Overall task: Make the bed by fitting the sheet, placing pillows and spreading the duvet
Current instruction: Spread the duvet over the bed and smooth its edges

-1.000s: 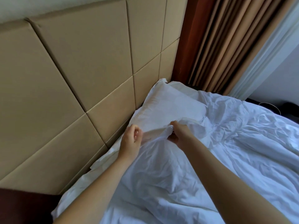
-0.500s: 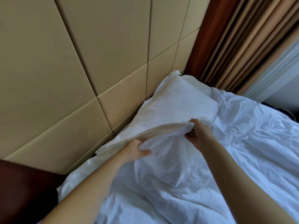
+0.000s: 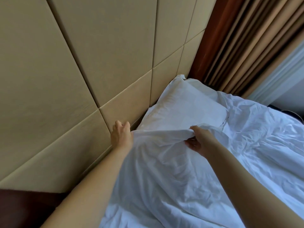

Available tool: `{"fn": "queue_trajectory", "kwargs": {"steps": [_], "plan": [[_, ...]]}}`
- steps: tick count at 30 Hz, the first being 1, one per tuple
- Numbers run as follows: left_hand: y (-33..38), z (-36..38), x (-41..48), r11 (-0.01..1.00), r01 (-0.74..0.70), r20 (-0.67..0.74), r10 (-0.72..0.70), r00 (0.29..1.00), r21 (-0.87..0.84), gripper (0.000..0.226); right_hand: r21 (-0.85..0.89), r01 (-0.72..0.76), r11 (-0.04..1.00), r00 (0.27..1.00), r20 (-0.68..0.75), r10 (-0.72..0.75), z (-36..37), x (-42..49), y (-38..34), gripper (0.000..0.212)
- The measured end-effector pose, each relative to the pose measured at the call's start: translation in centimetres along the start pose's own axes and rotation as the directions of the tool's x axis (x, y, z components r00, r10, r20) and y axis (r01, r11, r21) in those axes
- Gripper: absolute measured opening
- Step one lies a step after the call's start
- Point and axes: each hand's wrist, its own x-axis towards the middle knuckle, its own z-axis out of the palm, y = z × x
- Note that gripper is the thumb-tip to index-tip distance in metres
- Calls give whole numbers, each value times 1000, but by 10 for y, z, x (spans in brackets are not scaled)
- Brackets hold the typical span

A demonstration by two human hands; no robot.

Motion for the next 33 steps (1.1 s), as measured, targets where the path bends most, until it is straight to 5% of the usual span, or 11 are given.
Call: {"fn": "queue_trajectory", "kwargs": {"steps": [3,7,10,13,16,22,24,29,33], "plan": [[23,6,-5,932,39,39,-27,999,-362,25,10,6,1000,1000,-2,-6,-2,6,-4,13],[50,12,-26,714,82,397,288,871,-696,33,17,17,1000,1000,11,-17,-3,9,-3,13],[50,22,-24,791,132,635,367,680,-598,45,-57,45,997,999,-11,-46,-5,14,-6,14],[44,28,-16,839,131,699,342,628,-527,41,-118,73,990,996,-39,-79,-1,19,-10,15],[27,24,3,754,231,599,255,759,-614,14,-216,167,962,983,-45,-181,16,28,1,20],[1,12,27,827,107,146,-31,989,-551,28,-332,306,892,935,-73,-348,87,50,3,26],[12,8,34,800,89,1,-109,994,-594,27,-271,392,879,898,-93,-430,106,59,-21,24],[46,5,68,574,156,-62,-342,938,-804,25,-287,560,777,789,-101,-606,126,77,-66,48],[47,33,106,490,219,-54,-484,874,-844,21,-426,481,766,843,-14,-538,141,103,-81,47]]}}
